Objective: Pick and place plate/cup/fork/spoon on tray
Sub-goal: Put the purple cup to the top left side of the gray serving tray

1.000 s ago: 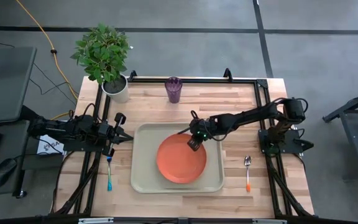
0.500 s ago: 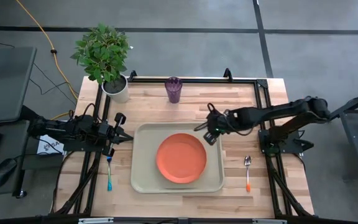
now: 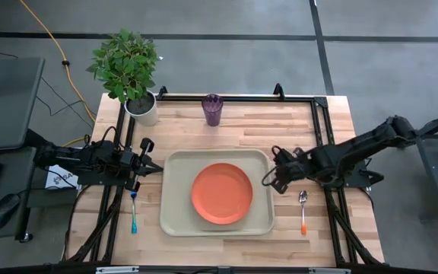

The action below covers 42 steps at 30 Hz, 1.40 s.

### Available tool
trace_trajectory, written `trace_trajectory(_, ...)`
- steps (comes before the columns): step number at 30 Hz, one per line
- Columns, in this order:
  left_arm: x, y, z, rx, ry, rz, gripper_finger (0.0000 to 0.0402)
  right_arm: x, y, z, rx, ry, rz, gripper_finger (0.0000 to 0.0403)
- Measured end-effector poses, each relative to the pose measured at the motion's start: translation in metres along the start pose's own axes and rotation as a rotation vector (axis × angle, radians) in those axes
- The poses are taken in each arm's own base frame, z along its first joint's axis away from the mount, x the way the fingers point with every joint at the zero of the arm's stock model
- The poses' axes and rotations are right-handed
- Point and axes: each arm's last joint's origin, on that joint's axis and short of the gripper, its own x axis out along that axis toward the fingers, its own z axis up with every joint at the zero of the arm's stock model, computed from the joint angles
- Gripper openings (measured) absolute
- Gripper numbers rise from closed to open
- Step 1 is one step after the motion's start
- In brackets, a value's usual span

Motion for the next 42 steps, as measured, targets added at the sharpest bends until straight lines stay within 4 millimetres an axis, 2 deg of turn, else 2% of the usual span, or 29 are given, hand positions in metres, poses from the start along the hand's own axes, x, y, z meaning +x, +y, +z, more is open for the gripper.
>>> trace_trajectory(3,0.0,0.0,0.0,0.0,0.0,0.0,0.0,-0.003,0.005,0.007,-0.016,-0.115,0.154,0.0122)
trace_trajectory(9,0.0,0.0,0.0,0.0,0.0,0.001,0.0,-0.005,0.009,0.042,-0.027,-0.408,0.362,0.0122)
trace_trajectory(14,0.0,0.0,0.0,0.0,0.0,0.0,0.0,-0.003,-0.004,0.069,-0.033,-0.511,0.462,0.0122)
trace_trajectory(19,0.0,0.0,0.0,0.0,0.0,0.0,0.0,-0.006,-0.017,0.086,-0.073,-0.584,0.523,0.0122)
trace_trajectory(25,0.0,0.0,0.0,0.0,0.0,0.0,0.0,-0.015,-0.015,0.096,-0.132,-0.733,0.557,0.0122)
trace_trajectory(35,0.0,0.0,0.0,0.0,0.0,0.001,0.0,-0.027,-0.011,0.103,0.054,-0.801,0.707,0.0122)
trace_trajectory(42,0.0,0.0,0.0,0.0,0.0,0.001,0.0,-0.037,-0.009,0.108,0.077,-0.876,0.795,0.0122)
